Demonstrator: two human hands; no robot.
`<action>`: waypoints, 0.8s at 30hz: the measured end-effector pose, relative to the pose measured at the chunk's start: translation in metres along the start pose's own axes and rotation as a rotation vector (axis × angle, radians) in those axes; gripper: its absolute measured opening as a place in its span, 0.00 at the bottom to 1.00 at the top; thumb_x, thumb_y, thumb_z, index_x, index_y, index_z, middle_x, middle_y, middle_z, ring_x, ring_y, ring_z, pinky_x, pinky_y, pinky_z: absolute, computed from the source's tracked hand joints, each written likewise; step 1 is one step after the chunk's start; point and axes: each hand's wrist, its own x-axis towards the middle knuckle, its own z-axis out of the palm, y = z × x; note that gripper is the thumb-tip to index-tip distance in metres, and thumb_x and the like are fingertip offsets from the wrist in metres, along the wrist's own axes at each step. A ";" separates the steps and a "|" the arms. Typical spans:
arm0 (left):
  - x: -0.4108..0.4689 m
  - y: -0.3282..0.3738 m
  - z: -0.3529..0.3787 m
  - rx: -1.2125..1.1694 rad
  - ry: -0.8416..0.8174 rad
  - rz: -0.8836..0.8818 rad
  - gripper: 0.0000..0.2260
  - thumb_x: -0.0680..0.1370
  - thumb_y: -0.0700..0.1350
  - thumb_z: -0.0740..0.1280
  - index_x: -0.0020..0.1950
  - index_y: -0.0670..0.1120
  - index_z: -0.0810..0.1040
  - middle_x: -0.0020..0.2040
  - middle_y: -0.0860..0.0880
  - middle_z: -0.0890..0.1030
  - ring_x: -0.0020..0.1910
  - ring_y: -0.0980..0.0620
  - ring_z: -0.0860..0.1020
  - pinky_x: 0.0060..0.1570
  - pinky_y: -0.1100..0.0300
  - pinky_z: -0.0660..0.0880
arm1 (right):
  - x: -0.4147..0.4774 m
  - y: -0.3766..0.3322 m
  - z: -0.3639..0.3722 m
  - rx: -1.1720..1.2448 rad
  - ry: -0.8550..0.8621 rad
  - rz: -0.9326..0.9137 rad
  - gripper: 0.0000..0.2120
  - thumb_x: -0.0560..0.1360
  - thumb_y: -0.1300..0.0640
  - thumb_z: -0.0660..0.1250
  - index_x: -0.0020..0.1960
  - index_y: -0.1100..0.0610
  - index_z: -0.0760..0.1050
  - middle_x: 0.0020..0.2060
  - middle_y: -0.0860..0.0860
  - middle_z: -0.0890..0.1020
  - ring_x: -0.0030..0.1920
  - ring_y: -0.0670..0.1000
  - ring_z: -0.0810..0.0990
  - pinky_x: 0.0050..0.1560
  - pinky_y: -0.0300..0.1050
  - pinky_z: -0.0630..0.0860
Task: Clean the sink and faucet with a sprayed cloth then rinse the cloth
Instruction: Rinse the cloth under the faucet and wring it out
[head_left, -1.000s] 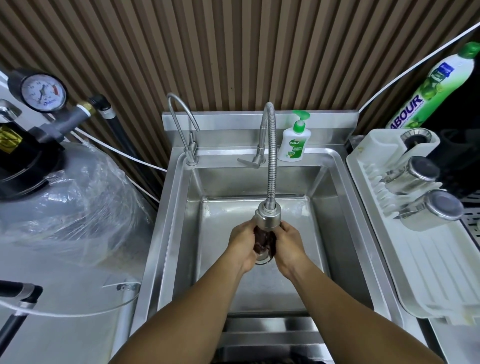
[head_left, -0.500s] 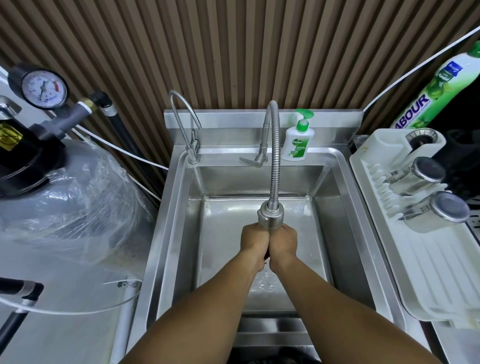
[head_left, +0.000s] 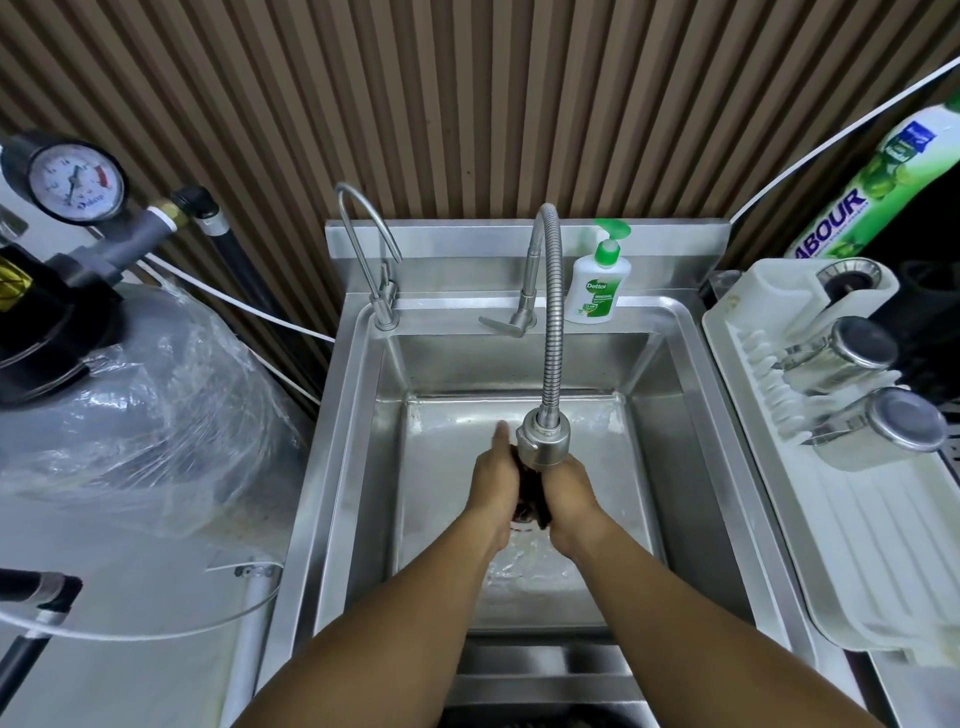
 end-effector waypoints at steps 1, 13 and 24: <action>0.002 0.002 -0.006 -0.037 -0.020 -0.009 0.29 0.84 0.61 0.52 0.46 0.43 0.84 0.39 0.45 0.86 0.39 0.49 0.84 0.38 0.57 0.77 | 0.001 -0.002 -0.005 0.045 -0.070 0.019 0.18 0.74 0.50 0.72 0.55 0.62 0.75 0.44 0.59 0.85 0.40 0.59 0.85 0.36 0.50 0.81; 0.068 0.076 -0.026 0.238 -0.049 0.186 0.16 0.84 0.48 0.58 0.71 0.48 0.69 0.62 0.48 0.76 0.59 0.48 0.76 0.58 0.47 0.75 | -0.012 -0.008 -0.023 0.432 -0.318 0.062 0.24 0.68 0.67 0.68 0.64 0.66 0.76 0.57 0.69 0.80 0.52 0.65 0.81 0.62 0.63 0.76; 0.105 0.139 0.016 -0.174 -0.050 0.043 0.08 0.76 0.35 0.62 0.54 0.42 0.75 0.59 0.44 0.77 0.66 0.46 0.77 0.54 0.46 0.76 | -0.007 0.005 -0.032 0.535 -0.239 0.148 0.22 0.78 0.70 0.60 0.72 0.63 0.68 0.59 0.67 0.82 0.53 0.65 0.84 0.48 0.56 0.83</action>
